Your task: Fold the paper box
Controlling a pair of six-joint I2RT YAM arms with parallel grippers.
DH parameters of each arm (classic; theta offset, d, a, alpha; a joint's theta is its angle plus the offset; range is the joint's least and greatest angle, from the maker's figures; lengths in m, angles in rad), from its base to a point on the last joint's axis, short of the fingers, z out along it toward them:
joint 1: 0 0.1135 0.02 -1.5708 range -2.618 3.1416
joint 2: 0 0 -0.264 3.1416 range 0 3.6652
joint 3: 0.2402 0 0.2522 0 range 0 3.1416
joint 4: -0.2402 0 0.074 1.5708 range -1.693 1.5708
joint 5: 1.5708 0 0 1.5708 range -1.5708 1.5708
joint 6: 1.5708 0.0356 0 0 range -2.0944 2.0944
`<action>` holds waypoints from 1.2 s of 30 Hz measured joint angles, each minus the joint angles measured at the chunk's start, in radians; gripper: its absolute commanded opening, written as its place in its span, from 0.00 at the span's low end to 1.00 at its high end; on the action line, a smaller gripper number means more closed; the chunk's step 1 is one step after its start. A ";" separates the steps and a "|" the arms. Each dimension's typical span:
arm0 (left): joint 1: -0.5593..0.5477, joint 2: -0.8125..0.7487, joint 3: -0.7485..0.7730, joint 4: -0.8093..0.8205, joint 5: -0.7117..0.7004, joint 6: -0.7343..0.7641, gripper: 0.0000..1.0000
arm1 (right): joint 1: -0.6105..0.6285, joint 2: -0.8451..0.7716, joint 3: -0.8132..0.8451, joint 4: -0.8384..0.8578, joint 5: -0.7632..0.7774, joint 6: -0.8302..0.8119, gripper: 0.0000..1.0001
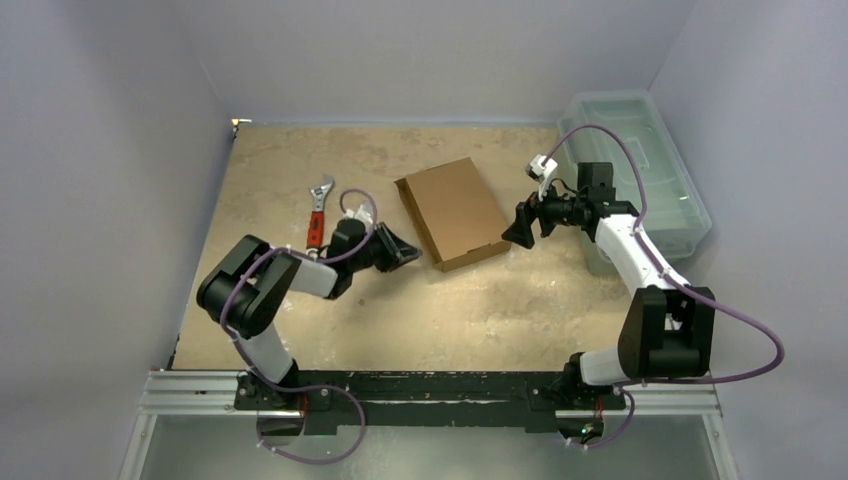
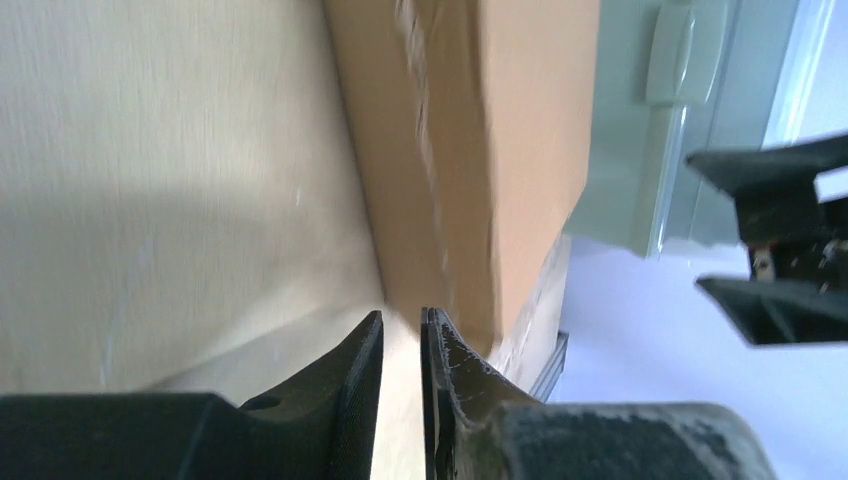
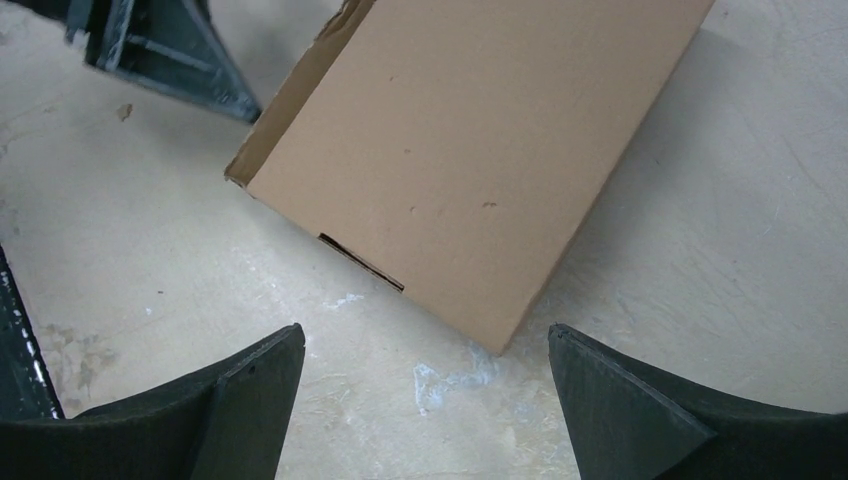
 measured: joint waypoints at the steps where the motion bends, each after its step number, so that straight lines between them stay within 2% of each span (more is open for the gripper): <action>1: -0.027 -0.019 -0.049 0.037 -0.017 -0.013 0.27 | 0.000 0.000 0.000 -0.002 0.000 -0.002 0.94; 4: -0.063 -0.095 -0.181 0.102 -0.057 -0.032 0.47 | 0.000 0.001 0.000 -0.013 -0.011 -0.019 0.94; 6: -0.052 -0.166 -0.214 0.080 -0.079 -0.008 0.61 | 0.000 0.001 0.000 -0.023 -0.026 -0.034 0.94; 8: -0.020 -0.244 -0.183 0.008 -0.087 0.056 0.69 | 0.000 0.001 0.000 -0.030 -0.034 -0.047 0.94; 11: 0.060 -0.286 -0.033 -0.113 -0.059 0.173 0.77 | 0.000 0.001 0.000 -0.032 -0.049 -0.060 0.94; 15: 0.184 -0.206 0.283 -0.272 0.011 0.381 0.79 | 0.000 -0.003 0.000 -0.033 -0.056 -0.067 0.94; 20: 0.221 0.083 0.738 -0.466 0.110 0.639 0.71 | 0.000 -0.035 -0.007 -0.035 -0.077 -0.078 0.92; 24: 0.214 0.220 0.844 -0.536 0.158 0.714 0.55 | 0.000 -0.111 -0.044 -0.042 -0.101 -0.145 0.86; 27: 0.212 0.333 0.911 -0.582 0.188 0.739 0.45 | 0.000 -0.186 -0.092 -0.079 -0.132 -0.282 0.71; 32: 0.212 0.464 0.994 -0.600 0.221 0.727 0.33 | 0.000 -0.213 -0.122 -0.154 -0.138 -0.475 0.09; 33: 0.212 0.480 1.004 -0.599 0.224 0.719 0.32 | 0.000 -0.199 -0.122 -0.161 -0.134 -0.501 0.00; 36: 0.209 0.512 1.028 -0.592 0.224 0.702 0.27 | 0.003 -0.127 -0.121 -0.188 -0.113 -0.551 0.00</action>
